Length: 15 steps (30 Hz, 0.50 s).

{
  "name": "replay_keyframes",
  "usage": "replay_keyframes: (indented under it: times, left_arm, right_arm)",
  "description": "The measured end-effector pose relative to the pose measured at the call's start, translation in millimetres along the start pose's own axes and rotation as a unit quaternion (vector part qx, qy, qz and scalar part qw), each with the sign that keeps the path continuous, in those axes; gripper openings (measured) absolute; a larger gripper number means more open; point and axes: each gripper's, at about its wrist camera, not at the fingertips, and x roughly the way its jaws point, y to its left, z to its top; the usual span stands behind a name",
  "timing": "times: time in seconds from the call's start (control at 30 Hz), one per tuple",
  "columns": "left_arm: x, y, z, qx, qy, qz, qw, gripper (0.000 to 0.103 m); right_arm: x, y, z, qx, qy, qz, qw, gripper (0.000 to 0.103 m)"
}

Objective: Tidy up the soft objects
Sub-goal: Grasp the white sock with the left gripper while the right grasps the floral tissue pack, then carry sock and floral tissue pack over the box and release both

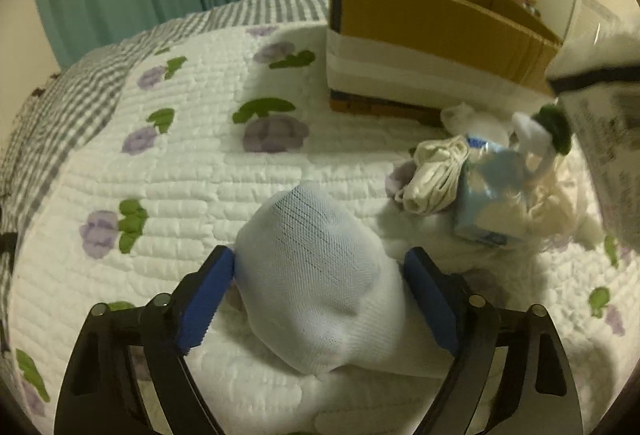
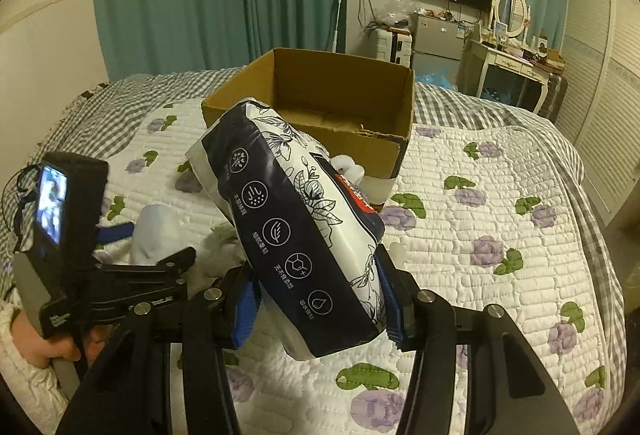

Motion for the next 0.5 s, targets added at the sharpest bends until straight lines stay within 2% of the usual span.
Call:
replay_keyframes:
  times: [0.03,0.1,0.2,0.33,0.5]
  left_arm:
    - [-1,-2,-1,0.006,-0.001,-0.001,1.0,0.079]
    - [-5,-3,-2,0.012,-0.004,0.001,0.9999,0.065]
    - [-14,-1,-6,0.011,-0.005,-0.002,0.9999,0.055]
    - [-36,3,-5,0.008,-0.021,-0.003,0.9997,0.052]
    - [-89,7,10,0.004,-0.071,-0.017,0.9973,0.052]
  right_arm:
    - [-1,-1,0,0.002,-0.001,0.003,1.0,0.051]
    - [-3,-1,1,0.004,-0.003,0.005,1.0,0.051]
    - [-9,-3,1,0.01,-0.006,0.013,1.0,0.051]
    - [-22,0,5,0.013,-0.012,0.019,1.0,0.051]
    - [-51,3,17,0.02,-0.037,0.036,0.998,0.05]
